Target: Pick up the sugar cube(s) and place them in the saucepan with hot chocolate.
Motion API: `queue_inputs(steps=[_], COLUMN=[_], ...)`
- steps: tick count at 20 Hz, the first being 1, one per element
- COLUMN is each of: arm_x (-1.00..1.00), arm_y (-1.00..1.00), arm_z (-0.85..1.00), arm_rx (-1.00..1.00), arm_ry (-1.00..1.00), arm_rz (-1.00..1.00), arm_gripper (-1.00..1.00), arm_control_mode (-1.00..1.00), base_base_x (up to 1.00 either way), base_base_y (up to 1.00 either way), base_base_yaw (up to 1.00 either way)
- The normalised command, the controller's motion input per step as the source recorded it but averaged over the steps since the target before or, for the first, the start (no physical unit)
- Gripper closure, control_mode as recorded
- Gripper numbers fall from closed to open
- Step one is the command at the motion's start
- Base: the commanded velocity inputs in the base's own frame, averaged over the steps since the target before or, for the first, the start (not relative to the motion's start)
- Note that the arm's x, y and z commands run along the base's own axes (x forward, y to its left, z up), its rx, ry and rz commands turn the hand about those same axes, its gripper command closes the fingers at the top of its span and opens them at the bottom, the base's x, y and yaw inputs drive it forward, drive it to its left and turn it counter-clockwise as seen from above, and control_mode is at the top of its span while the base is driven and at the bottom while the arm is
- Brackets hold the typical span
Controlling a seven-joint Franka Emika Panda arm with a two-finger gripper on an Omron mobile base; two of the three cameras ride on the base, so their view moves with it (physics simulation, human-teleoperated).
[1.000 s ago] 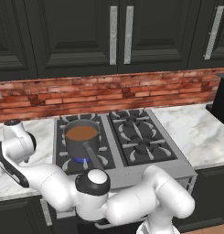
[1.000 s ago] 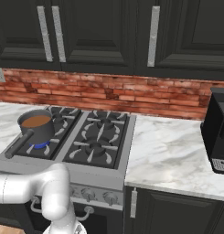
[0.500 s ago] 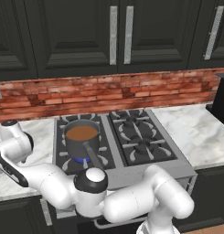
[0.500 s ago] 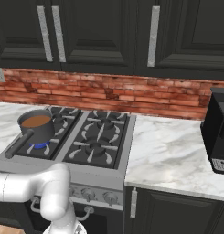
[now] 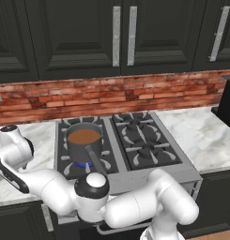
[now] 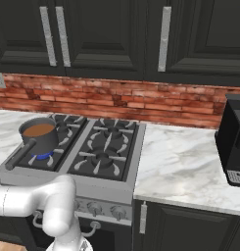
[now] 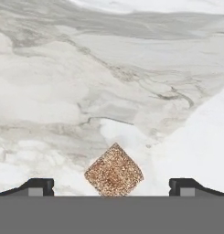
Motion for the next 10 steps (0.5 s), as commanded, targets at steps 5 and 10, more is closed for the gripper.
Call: queue_inputs(steps=[5, 10], arm_x=[0.00, 0.00], arm_y=[0.01, 0.01], arm_z=[-0.05, -0.03], arm_rx=[0.00, 0.00], arm_ry=[0.00, 0.00], arm_rz=[-0.02, -0.02], arm_gripper=[-1.00, -1.00], arm_control_mode=[-1.00, -1.00], base_base_x=[0.00, 0.00], base_base_y=[0.00, 0.00], base_base_yaw=[0.00, 0.00])
